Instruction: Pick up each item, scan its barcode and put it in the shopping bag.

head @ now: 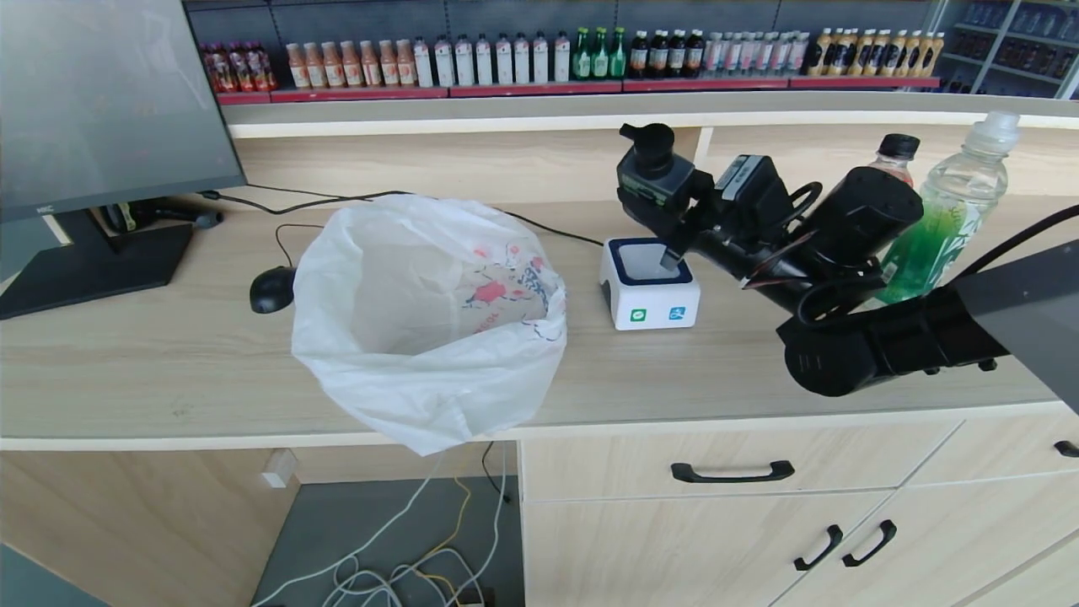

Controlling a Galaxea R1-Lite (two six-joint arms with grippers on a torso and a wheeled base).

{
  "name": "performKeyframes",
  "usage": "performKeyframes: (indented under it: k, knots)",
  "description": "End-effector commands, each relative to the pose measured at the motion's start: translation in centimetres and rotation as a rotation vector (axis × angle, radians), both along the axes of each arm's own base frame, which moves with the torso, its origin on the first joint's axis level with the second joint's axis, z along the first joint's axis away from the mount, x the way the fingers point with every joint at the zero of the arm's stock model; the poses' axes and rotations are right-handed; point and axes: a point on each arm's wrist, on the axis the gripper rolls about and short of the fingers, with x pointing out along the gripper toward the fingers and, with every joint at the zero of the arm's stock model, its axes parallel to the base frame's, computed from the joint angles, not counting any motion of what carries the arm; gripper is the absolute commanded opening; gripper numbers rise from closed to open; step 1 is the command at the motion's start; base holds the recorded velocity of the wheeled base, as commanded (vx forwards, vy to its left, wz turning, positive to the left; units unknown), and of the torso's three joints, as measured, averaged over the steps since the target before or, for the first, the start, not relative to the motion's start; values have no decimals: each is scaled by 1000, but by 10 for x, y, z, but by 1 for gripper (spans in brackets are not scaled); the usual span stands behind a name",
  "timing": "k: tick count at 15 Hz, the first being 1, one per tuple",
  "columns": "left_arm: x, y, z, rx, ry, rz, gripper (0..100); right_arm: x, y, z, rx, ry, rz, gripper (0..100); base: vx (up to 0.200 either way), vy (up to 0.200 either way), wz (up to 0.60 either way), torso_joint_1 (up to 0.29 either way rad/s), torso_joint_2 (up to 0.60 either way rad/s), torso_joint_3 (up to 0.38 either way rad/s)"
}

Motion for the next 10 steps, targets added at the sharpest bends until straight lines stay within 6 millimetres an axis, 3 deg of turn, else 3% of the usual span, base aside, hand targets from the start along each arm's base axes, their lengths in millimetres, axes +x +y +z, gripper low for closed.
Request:
performKeyframes:
  k: [1,10]
  knots:
    - [0,0,0,-1,0,1,100,3,1,-7,-37,-17,9,0,0,0,0,0,0,0]
    - [0,0,0,-1,0,1,100,9,-4,-18,-104,-74,-42,0,0,0,0,0,0,0]
